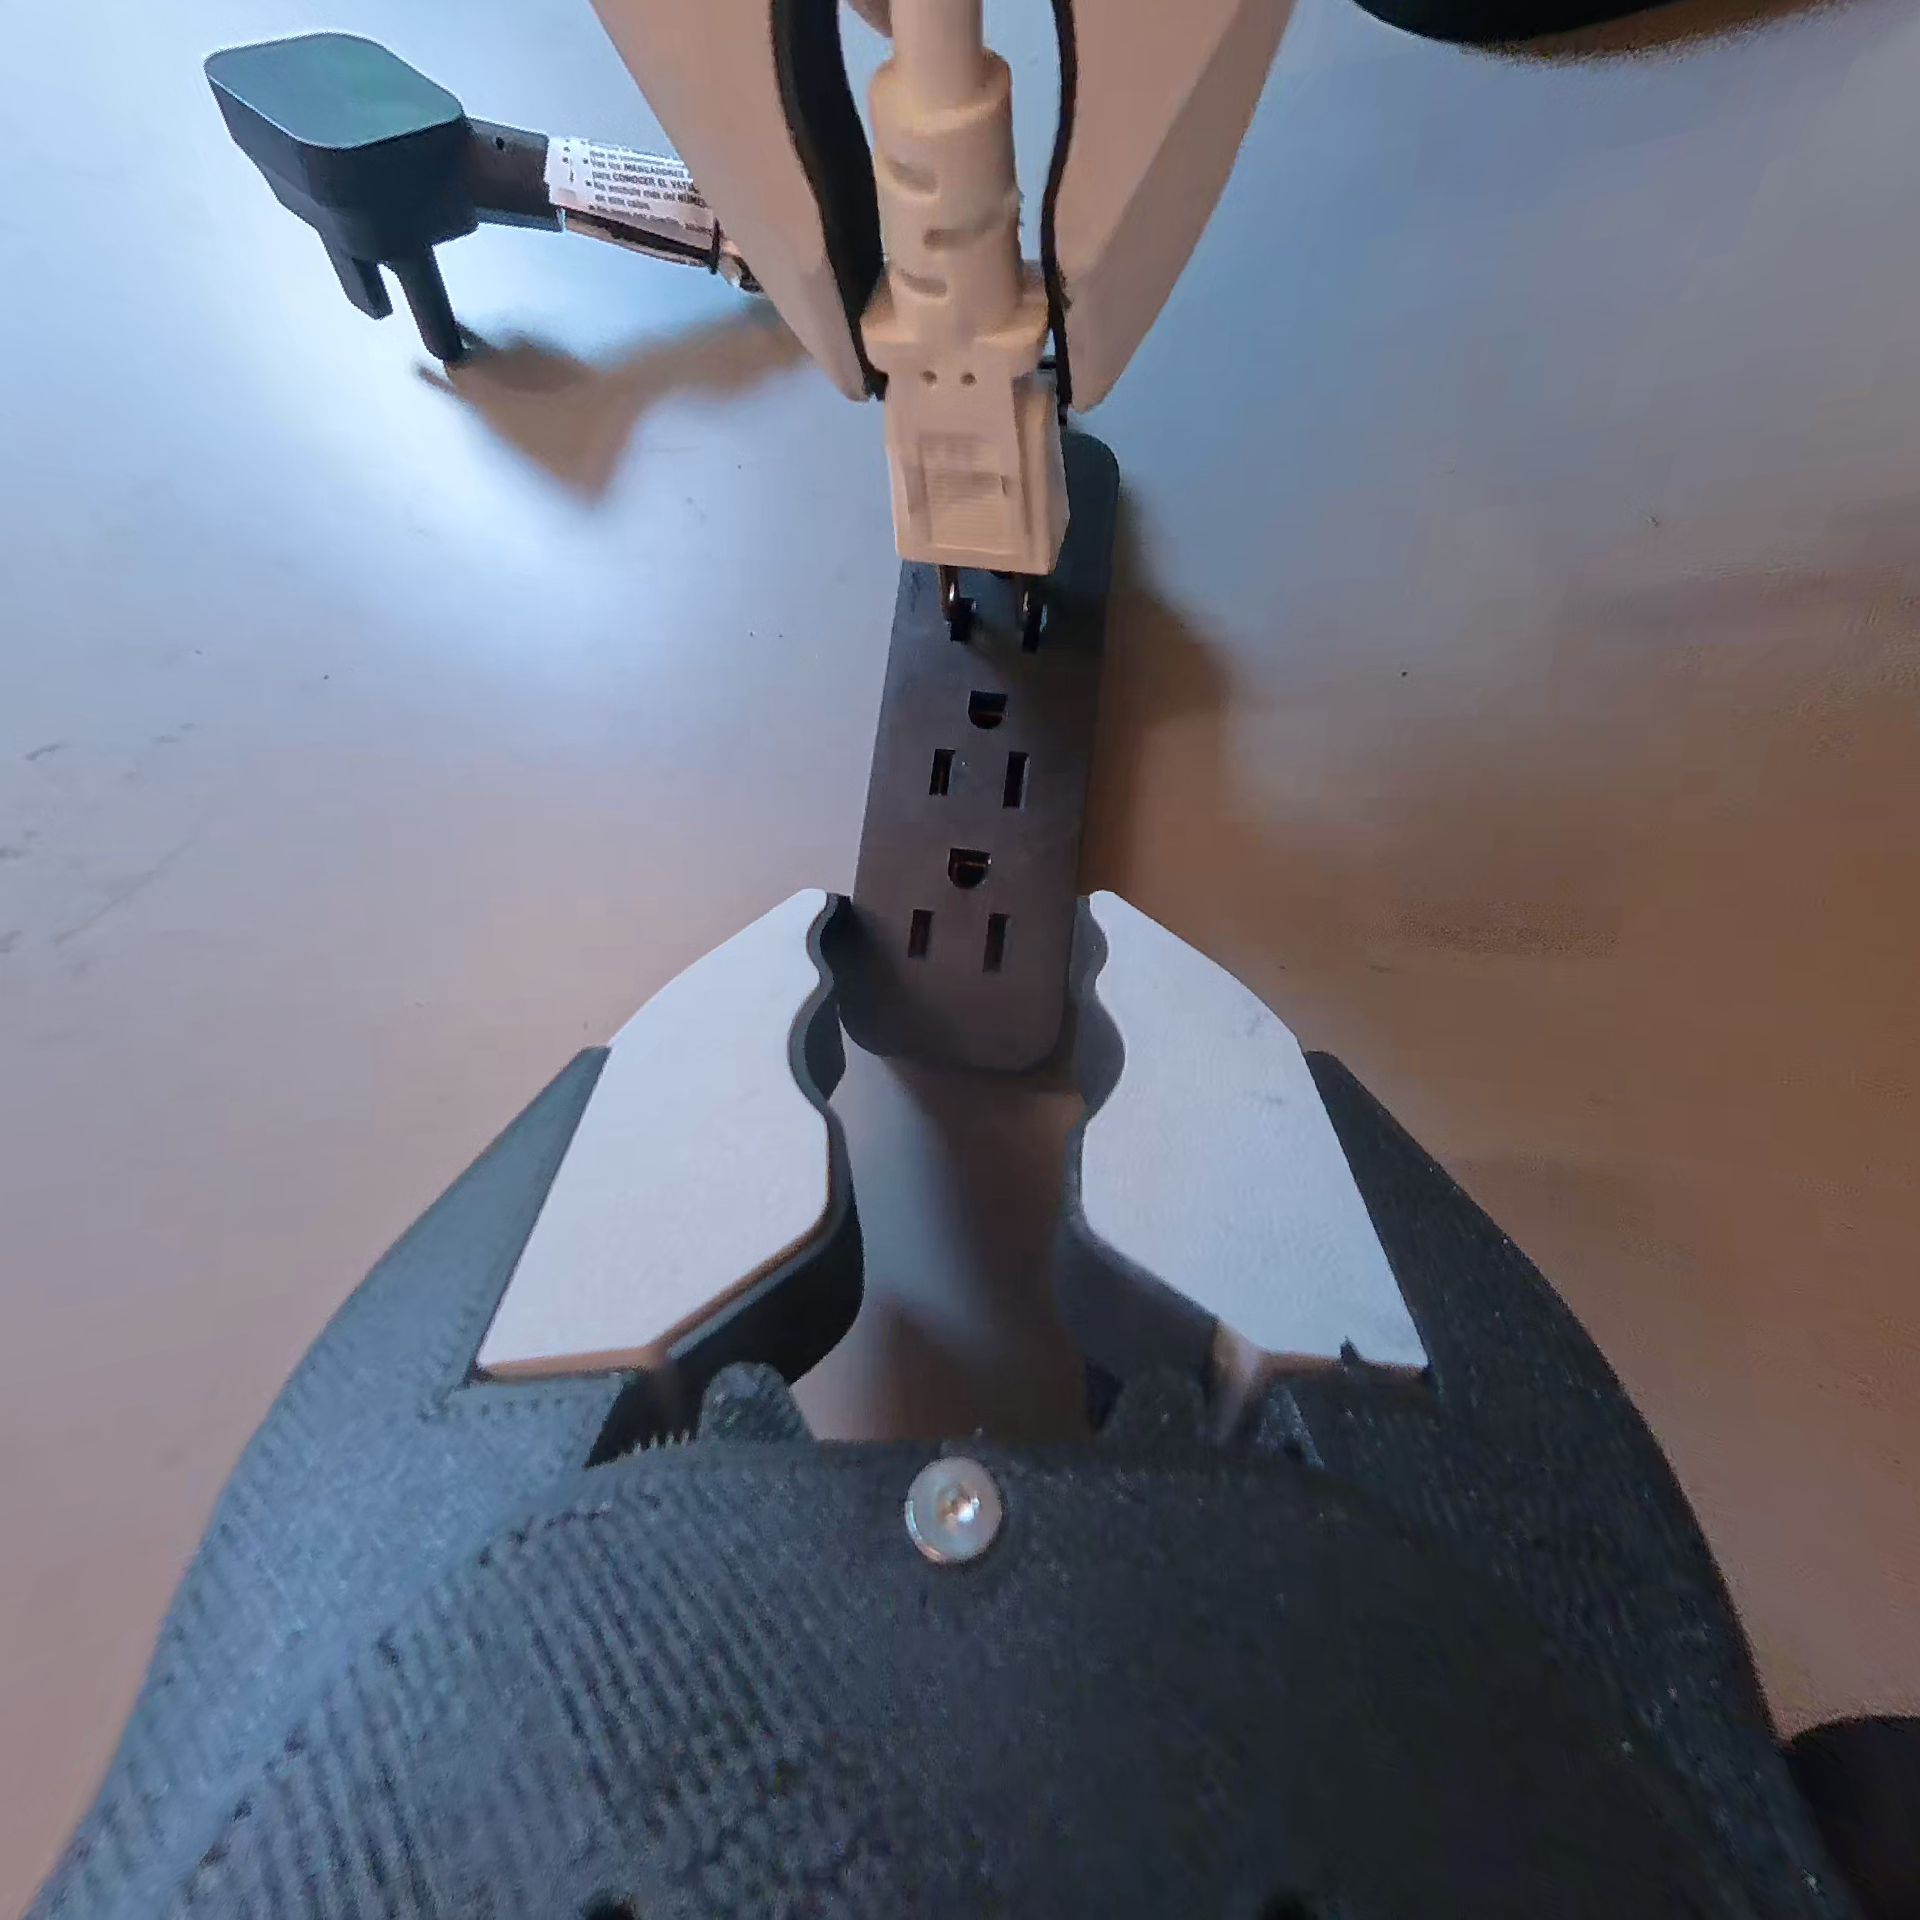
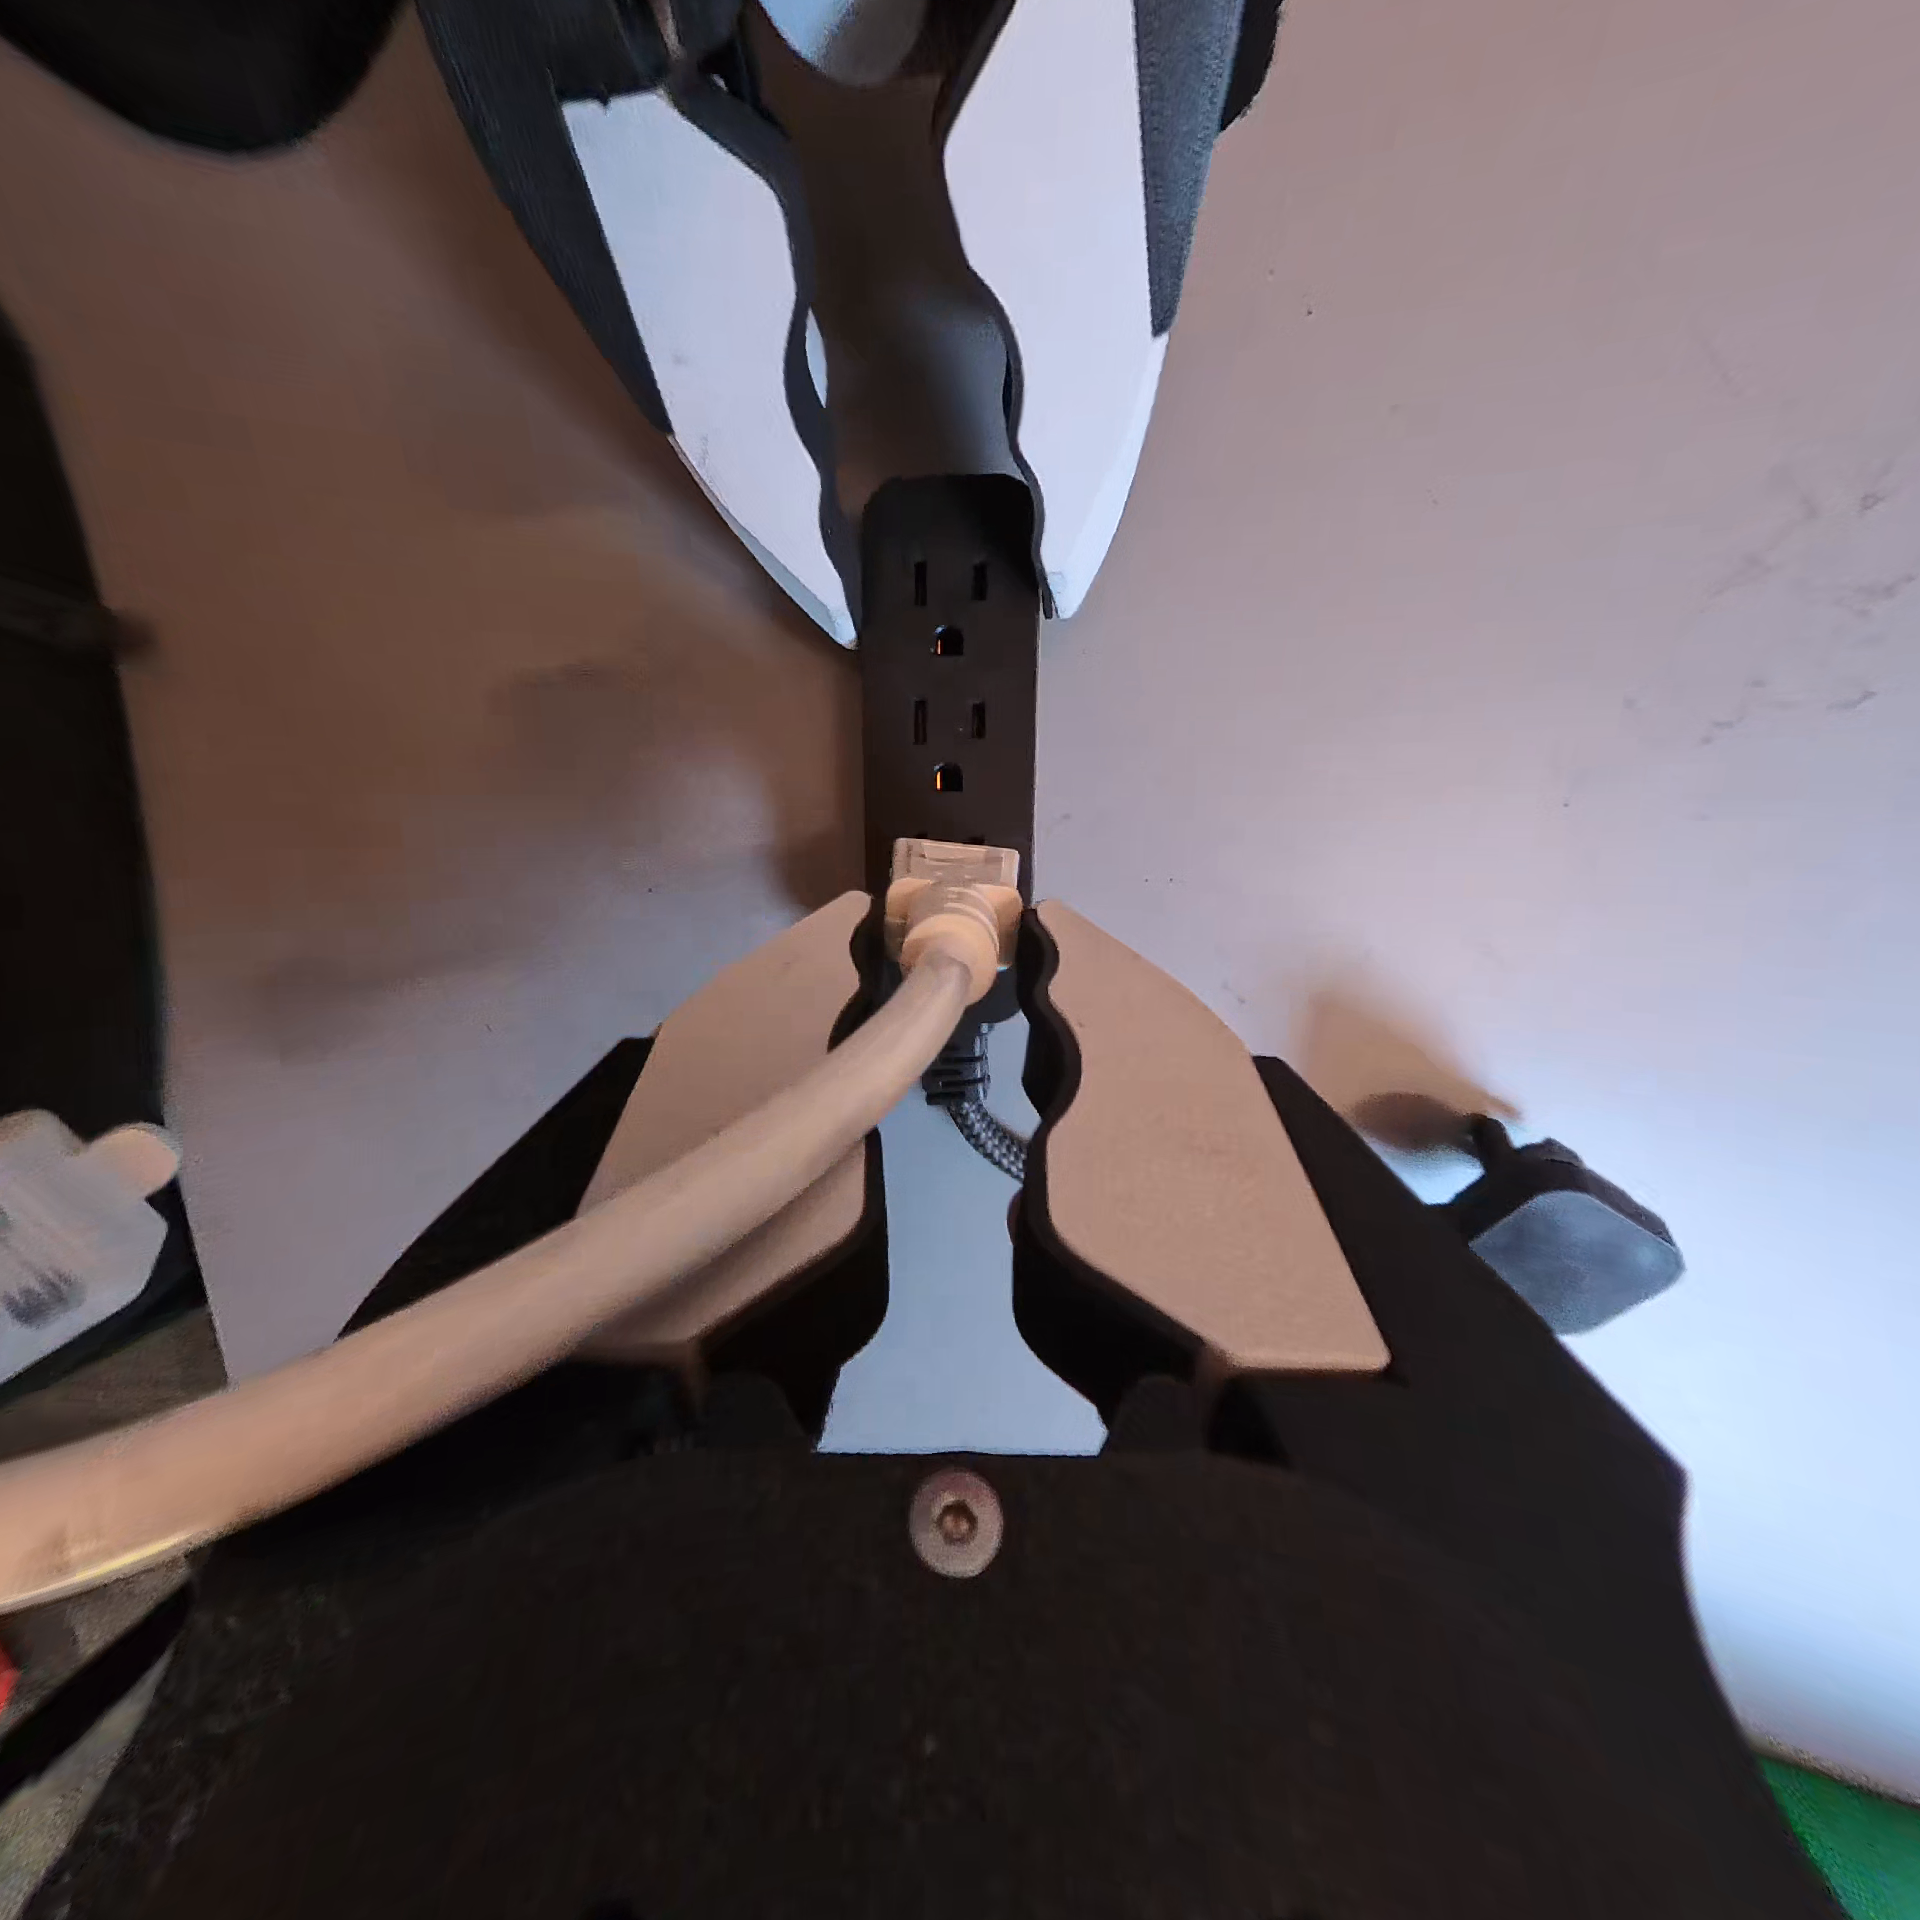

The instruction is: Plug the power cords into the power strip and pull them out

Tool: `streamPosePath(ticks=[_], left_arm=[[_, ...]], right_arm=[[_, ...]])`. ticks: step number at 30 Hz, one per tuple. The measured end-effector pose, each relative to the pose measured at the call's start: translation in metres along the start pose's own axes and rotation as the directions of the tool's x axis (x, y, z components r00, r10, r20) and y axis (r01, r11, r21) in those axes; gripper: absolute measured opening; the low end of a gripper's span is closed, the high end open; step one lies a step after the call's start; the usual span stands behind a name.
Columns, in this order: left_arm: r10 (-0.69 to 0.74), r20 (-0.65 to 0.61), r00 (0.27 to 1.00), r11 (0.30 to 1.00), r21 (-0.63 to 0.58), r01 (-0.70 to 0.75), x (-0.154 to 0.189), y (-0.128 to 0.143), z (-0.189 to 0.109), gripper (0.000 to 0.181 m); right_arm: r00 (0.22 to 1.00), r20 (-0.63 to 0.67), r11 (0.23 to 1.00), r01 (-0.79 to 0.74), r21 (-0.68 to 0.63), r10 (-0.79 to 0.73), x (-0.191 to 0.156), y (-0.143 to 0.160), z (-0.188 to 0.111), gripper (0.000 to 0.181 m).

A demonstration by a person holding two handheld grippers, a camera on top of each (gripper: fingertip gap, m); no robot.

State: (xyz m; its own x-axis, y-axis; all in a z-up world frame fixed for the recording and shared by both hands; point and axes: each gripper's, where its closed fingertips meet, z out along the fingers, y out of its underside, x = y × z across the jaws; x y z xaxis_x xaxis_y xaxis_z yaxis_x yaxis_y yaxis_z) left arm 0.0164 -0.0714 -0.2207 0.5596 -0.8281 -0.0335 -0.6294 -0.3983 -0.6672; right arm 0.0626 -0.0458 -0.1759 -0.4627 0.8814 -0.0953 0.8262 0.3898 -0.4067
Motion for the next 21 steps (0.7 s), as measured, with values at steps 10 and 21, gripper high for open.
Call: streamPosePath(ticks=[10,21], left_arm=[[-0.037,0.009,0.999,0.999,0.025,0.037,0.002,-0.001,0.000,0.041],[-0.086,-0.011,0.996,0.995,0.042,0.086,0.002,-0.001,0.001,0.042]], right_arm=[[0.995,-0.025,0.974,0.091,-0.208,-0.098,-0.004,-0.003,0.014,0.024],[0.995,0.005,0.978,0.103,-0.182,-0.104,-0.004,-0.001,0.014,0.024]])
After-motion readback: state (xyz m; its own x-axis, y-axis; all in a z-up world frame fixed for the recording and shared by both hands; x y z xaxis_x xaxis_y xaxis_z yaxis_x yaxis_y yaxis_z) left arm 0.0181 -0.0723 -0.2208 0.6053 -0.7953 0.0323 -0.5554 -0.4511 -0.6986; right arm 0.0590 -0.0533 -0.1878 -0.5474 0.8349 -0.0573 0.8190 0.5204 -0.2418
